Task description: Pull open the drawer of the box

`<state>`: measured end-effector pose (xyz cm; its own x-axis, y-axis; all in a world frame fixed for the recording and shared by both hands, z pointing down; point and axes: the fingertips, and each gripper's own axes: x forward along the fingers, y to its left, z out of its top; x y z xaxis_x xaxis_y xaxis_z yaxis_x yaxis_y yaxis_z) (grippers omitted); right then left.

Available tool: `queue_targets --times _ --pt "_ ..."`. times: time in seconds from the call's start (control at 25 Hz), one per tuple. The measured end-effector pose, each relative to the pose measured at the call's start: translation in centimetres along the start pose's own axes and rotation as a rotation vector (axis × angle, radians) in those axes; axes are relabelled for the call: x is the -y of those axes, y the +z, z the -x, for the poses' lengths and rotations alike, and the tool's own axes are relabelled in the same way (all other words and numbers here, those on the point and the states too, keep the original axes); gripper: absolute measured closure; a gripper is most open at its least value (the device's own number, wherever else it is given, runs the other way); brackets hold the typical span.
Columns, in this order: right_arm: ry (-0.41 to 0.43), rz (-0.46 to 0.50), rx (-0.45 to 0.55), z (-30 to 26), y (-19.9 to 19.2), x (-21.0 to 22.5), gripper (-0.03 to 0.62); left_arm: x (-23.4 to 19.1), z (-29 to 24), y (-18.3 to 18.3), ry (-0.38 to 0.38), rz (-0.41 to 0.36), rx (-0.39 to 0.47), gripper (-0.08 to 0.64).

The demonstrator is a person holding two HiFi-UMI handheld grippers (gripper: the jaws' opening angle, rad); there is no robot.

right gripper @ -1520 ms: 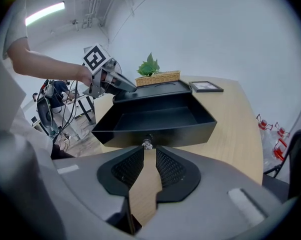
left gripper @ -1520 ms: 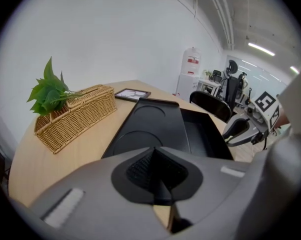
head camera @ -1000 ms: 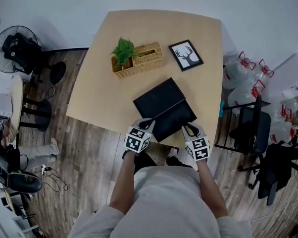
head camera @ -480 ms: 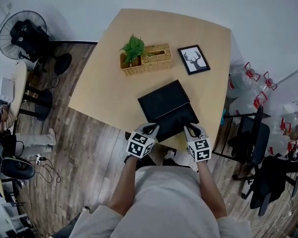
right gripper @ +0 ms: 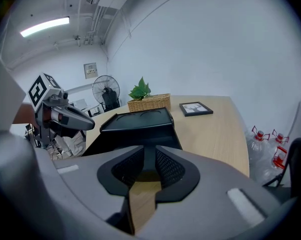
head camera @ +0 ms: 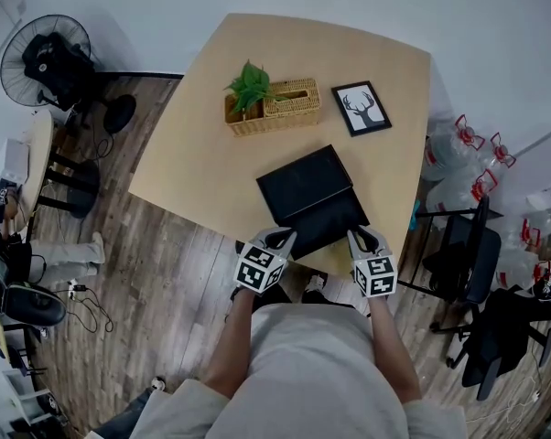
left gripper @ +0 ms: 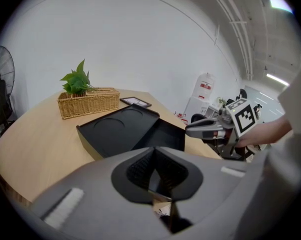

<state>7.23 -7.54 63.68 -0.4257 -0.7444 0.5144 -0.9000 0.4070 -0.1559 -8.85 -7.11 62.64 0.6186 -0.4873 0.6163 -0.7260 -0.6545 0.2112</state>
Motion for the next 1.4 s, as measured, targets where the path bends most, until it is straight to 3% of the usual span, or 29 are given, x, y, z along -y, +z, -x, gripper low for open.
queue_targets --times 0.24,0.92,1.4 --pt "-0.042 -0.062 0.037 0.4 0.1 1.4 0.522 0.4 0.6 -0.7 -0.002 -0.003 -0.004 0.506" --pt "-0.048 -0.060 0.056 0.5 0.7 1.5 0.588 0.2 0.6 -0.3 -0.008 0.001 0.013 0.506" --pt "-0.047 -0.041 0.027 0.8 0.1 1.6 0.591 0.4 0.4 -0.4 -0.020 -0.009 0.004 0.506"
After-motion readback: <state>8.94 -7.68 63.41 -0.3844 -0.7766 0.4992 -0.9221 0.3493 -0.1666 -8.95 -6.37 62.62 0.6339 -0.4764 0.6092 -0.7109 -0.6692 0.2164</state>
